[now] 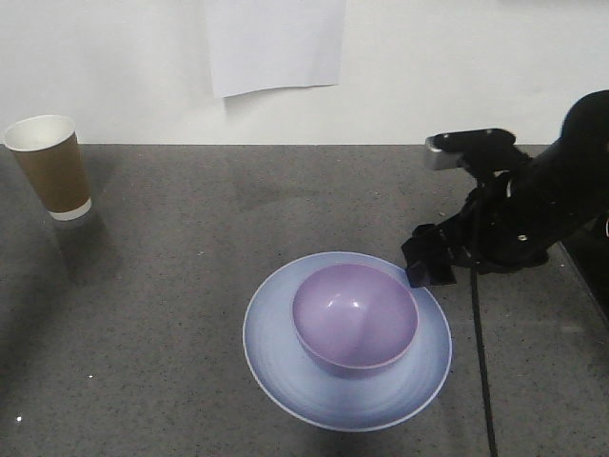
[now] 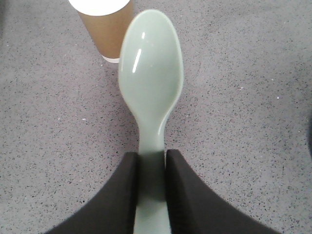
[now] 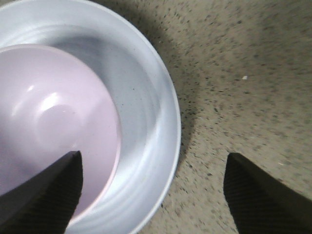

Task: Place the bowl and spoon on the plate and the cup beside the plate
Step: 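Open the right gripper and withdraw it from the bowl, then swing the left gripper over the bowl and lower the spoon into it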

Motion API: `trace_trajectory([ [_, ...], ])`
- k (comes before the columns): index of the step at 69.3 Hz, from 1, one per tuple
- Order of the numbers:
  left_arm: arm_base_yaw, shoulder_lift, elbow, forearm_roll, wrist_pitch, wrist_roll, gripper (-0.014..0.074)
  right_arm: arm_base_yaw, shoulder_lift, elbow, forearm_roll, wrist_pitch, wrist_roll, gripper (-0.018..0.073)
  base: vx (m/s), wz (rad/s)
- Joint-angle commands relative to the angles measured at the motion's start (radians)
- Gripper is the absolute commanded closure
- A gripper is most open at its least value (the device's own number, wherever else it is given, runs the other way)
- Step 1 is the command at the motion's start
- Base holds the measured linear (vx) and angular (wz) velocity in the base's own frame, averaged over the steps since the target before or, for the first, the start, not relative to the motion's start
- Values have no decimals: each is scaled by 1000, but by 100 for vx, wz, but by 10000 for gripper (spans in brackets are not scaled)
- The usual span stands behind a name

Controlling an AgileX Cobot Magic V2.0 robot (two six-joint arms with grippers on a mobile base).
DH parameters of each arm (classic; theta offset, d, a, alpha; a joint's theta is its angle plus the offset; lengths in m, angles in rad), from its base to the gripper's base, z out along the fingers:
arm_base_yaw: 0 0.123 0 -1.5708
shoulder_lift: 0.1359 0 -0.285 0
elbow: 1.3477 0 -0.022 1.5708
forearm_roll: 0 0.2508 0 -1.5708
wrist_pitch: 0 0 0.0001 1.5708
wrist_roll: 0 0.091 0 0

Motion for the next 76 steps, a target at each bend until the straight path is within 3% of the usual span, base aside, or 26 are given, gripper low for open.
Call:
trace_trajectory([
  [1,2,-18,-24,-4,-61,0,603,-1,-121,-29,-23,-2,8,-22,0,0],
  [22,2,-18,-24,-4,-61,1,603,-1,-412,-12,-49,108,12,10,0,0],
  [40,2,-18,-24,-12,-51,37,603,-1,-618,23,-83,132,79,22,0,0],
  [47,2,-14,-27,-88,-51,97,603,-1,-659,23,-82,132,80,22,0,0],
  [61,-15,38,-29,-345,-30,313,604,-1,-665,23,-78,131,82,22,0,0],
  [66,-52,78,-29,-372,-12,349,604,-1,-666,23,-78,129,82,22,0,0],
  [76,-171,164,-41,-354,-8,395,604,-1,-666,23,-78,123,82,22,0,0],
])
